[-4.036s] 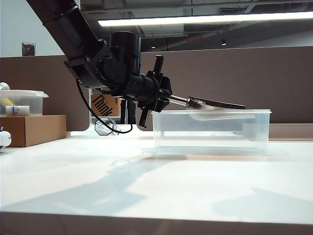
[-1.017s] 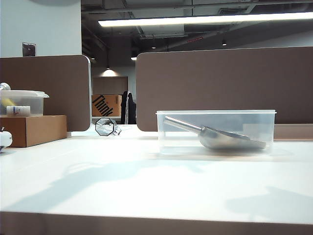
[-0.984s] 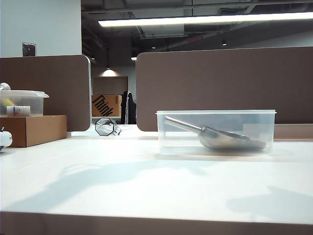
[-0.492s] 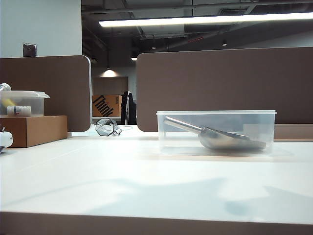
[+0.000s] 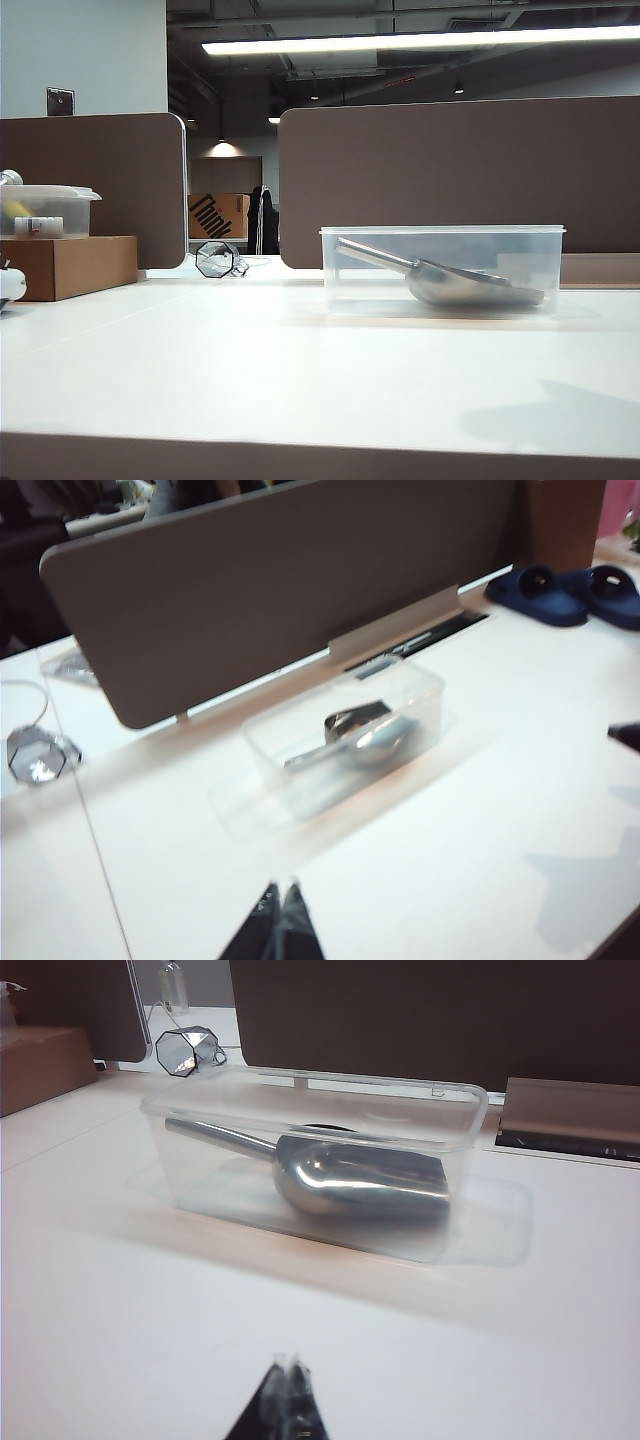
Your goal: Pick up the metal ice scoop from the table and place it inside the transparent plastic box.
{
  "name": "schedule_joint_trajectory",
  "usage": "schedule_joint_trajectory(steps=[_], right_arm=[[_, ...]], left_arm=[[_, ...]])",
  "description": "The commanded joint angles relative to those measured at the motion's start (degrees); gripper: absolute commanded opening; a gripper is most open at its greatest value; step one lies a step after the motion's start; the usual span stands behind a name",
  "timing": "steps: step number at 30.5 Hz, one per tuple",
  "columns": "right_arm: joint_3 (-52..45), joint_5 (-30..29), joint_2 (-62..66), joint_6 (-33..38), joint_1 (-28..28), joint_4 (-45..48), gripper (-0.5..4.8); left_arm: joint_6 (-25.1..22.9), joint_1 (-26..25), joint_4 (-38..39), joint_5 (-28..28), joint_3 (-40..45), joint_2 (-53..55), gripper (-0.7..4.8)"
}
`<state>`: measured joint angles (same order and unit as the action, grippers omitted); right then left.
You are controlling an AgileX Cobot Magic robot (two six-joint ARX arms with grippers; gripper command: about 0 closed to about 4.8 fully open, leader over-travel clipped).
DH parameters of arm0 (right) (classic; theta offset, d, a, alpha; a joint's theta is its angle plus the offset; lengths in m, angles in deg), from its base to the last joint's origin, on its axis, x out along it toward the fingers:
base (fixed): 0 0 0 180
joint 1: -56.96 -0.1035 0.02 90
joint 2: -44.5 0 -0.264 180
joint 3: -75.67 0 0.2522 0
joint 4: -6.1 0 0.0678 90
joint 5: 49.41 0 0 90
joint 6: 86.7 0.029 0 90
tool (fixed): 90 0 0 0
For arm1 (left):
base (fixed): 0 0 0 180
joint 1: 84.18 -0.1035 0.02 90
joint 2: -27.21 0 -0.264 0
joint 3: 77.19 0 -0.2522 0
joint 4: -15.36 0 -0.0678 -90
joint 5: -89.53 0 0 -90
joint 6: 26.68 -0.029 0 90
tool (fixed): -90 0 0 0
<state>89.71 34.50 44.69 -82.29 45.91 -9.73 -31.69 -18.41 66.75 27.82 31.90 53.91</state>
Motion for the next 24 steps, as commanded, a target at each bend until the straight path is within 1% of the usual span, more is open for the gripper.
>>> schedule_joint_trajectory(steps=[1,4,11,13,15,19,21,24], right_arm=[[0.0,-0.1,0.0,-0.1,0.2,0.7,-0.01],[0.0,-0.4,0.0,-0.1,2.0,0.7,-0.01],[0.0,-0.2,0.0,-0.1,12.2,0.7,-0.01],[0.0,0.0,0.0,-0.1,14.6,0.7,-0.01],[0.0,0.0,0.0,-0.1,16.1,0.7,-0.01],[0.0,0.0,0.0,-0.1,16.4,0.7,-0.01],[0.0,-0.1,0.0,-0.1,16.4,0.7,-0.01],[0.0,0.0,0.0,-0.1,16.5,0.7,-0.01]], left_arm=[[1.2,1.5,-0.4,2.6,4.0,-4.9,-0.05],[2.1,1.5,-0.4,2.6,6.1,-8.6,-0.05],[1.7,1.5,0.3,2.6,6.4,-13.6,-0.05],[0.6,1.5,1.3,2.6,6.5,-14.6,-0.05],[0.5,1.5,2.7,2.5,6.5,-15.3,-0.05],[0.5,1.5,5.4,1.9,6.7,-16.3,-0.05],[0.5,1.5,6.6,-0.2,7.0,-17.0,-0.05],[0.6,1.5,6.5,-4.2,8.4,-18.0,-0.05]])
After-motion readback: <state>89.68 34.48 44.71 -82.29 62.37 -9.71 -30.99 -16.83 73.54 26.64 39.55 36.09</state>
